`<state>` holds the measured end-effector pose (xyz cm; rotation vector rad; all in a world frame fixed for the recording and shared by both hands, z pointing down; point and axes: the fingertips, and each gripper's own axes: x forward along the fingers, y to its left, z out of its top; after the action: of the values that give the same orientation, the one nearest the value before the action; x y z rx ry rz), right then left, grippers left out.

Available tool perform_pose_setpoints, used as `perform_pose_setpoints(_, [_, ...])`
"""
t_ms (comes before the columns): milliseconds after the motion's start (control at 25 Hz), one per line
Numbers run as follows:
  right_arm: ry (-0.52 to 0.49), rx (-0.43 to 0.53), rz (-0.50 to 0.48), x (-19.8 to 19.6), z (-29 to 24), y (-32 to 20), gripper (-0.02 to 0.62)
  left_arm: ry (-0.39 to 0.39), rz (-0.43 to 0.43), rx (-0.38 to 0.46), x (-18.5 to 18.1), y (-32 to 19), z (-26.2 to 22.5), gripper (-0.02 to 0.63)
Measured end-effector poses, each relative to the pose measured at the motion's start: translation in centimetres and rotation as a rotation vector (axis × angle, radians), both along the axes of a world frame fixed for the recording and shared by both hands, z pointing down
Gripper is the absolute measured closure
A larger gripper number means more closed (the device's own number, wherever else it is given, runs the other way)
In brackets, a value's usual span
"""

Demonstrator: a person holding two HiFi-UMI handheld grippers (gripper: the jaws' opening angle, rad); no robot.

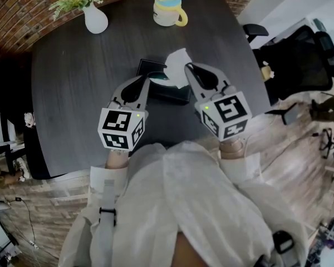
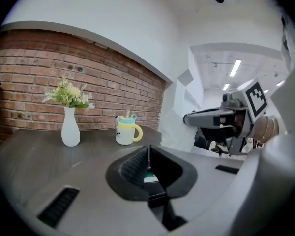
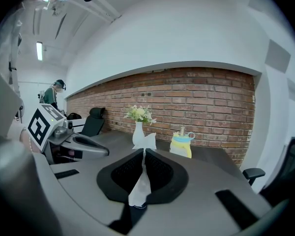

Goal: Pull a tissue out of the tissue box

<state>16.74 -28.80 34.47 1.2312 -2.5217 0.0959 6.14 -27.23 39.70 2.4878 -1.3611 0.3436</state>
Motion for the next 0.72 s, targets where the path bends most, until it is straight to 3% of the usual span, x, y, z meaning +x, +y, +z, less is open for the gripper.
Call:
perform_pose_setpoints(400, [-0.018,0.006,-0.031,0.0,0.0,2.0,0.584,0.052,0.085,-0.054,1.5,2.0,0.7,0.601])
perform_pose_setpoints(720, [-0.030,-0.024,-0.035,-0.2,0.9,3.3,0.584,0.032,0.100,-0.079,1.9,2.9,1.7,0.603])
